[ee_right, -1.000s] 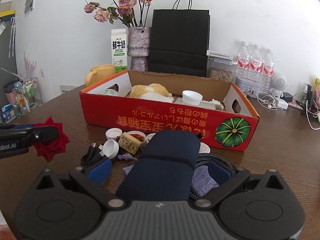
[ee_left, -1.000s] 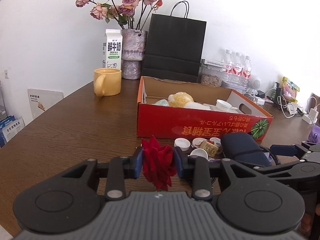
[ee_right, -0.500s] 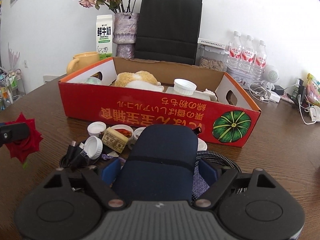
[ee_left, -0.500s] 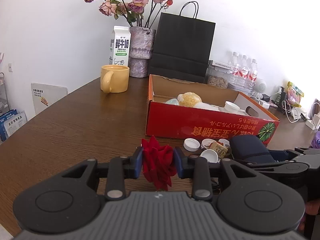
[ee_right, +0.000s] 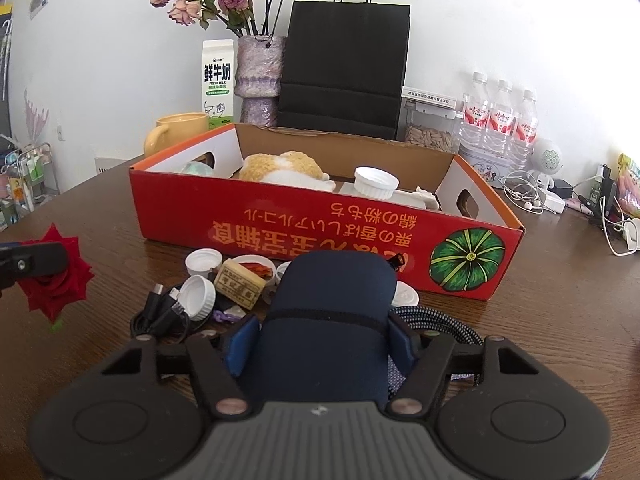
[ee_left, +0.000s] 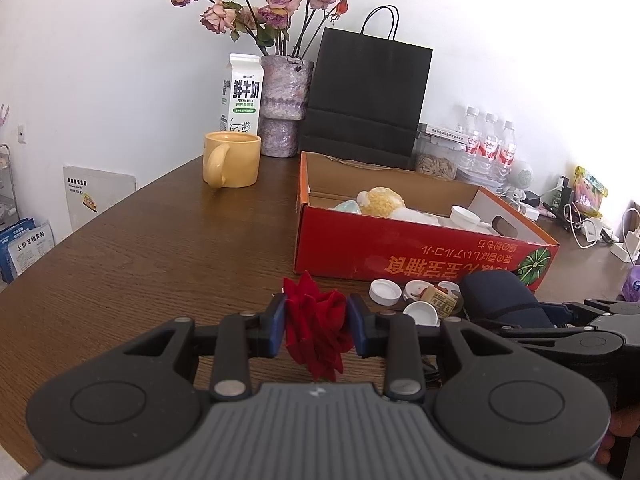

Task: Organize objects
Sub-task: 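Grasp the navy blue zippered case with the right tool while the left tool holds the flower, then carry the flower and navy case over the box and release both inside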

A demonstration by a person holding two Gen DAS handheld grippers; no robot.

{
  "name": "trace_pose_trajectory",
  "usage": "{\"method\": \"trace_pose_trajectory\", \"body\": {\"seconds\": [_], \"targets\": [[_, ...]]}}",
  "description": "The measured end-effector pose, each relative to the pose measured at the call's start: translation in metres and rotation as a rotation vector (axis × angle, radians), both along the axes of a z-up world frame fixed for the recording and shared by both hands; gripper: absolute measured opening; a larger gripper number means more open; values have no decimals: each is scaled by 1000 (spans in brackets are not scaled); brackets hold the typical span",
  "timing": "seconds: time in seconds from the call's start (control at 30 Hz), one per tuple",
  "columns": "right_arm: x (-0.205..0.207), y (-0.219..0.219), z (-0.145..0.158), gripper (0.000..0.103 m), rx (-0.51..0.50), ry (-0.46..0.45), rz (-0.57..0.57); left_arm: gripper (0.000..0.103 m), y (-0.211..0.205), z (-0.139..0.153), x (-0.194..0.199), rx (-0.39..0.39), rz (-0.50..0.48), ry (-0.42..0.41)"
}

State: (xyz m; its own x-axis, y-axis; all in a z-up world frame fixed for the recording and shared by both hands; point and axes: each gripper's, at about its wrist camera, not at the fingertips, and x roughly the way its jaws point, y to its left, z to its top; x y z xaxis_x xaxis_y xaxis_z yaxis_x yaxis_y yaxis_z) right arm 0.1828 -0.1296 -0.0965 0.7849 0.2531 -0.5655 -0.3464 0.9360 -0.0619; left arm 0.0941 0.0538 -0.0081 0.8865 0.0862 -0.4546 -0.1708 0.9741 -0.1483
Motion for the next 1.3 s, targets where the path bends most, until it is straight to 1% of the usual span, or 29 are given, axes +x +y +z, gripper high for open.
{"method": "trace_pose_trajectory", "body": {"seconds": [0.27, 0.57, 0.83, 1.03, 1.3], "targets": [[-10, -13, 6, 65, 54, -7, 25, 33, 1, 5, -1, 7, 3, -15], [-19, -33, 26, 64, 110, -54, 38, 33, -4, 11, 2, 15, -10, -27], [-25, -53, 34, 64, 124, -73, 27, 33, -8, 16, 2, 25, -23, -39], [-20, -59, 43, 64, 130, -99, 31, 33, -14, 24, 10, 26, -43, -60], [1, -67, 61, 64, 139, -151, 28, 33, -23, 43, 30, 43, -65, -122]]}}
